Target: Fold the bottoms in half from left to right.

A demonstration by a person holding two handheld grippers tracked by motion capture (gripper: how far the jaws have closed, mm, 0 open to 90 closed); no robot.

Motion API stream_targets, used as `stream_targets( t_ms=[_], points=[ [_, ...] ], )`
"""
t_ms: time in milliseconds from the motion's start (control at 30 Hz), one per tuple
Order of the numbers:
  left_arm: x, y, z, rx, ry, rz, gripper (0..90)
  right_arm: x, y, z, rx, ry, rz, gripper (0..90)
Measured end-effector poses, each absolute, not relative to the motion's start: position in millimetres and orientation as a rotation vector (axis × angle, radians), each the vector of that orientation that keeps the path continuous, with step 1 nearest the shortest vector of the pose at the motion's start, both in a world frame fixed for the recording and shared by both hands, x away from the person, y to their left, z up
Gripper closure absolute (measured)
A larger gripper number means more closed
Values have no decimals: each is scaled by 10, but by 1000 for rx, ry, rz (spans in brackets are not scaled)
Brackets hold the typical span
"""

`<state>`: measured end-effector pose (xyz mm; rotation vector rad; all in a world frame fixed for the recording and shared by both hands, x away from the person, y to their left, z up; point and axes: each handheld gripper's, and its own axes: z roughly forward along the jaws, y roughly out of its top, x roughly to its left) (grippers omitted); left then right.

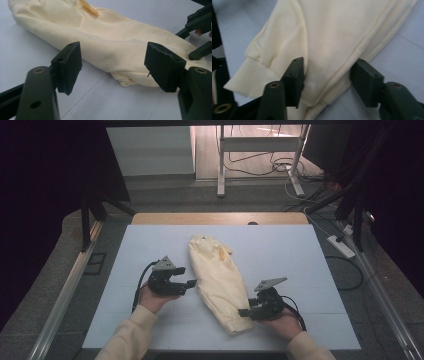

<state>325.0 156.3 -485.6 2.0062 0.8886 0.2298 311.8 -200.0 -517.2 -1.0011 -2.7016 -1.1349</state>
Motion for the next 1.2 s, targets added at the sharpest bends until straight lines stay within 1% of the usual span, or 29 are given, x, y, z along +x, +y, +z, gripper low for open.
stream_targets(
  t_ms=[167,333,767,1200],
  points=[
    [3253,1562,-4860,2010,889,227,293,3101,-1999,-5170,-966,-2674,-1124,607],
    [3255,1567,-4862,2005,891,226,293,3061,-1993,-5164,-956,-2669,-1129,655],
    [3261,1584,-4860,1999,895,224,293,2953,-1918,-5175,-960,-2638,-1145,663],
    [3268,1601,-4855,1991,896,226,293,2822,-1672,-5202,-949,-2627,-1196,668]
  ],
)
